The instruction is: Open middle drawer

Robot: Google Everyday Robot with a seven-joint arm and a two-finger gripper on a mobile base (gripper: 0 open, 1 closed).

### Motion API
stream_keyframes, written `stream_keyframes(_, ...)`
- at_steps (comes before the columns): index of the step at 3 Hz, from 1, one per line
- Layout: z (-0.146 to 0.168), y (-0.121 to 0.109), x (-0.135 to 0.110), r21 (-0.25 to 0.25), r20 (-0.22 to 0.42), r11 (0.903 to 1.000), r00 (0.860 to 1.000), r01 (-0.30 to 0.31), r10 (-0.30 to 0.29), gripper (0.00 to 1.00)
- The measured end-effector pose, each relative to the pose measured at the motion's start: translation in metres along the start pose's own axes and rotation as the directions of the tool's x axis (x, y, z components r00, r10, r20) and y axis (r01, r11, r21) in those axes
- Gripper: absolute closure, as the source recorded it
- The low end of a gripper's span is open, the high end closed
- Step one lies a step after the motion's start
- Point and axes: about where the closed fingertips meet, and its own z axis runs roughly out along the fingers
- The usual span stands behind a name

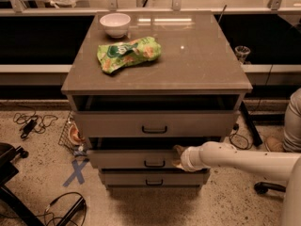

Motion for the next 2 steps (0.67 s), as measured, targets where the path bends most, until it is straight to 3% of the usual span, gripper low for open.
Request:
stream_keyframes(1, -0.0032, -0.0012, -0.0019, 0.0, 0.0, 1.0, 1.0, 0.0, 0.0, 0.95)
stream_keyframes(2, -0.0063, -0.0024, -0.0035, 0.0, 0.0, 1.0, 1.0, 0.0, 0.0, 1.0)
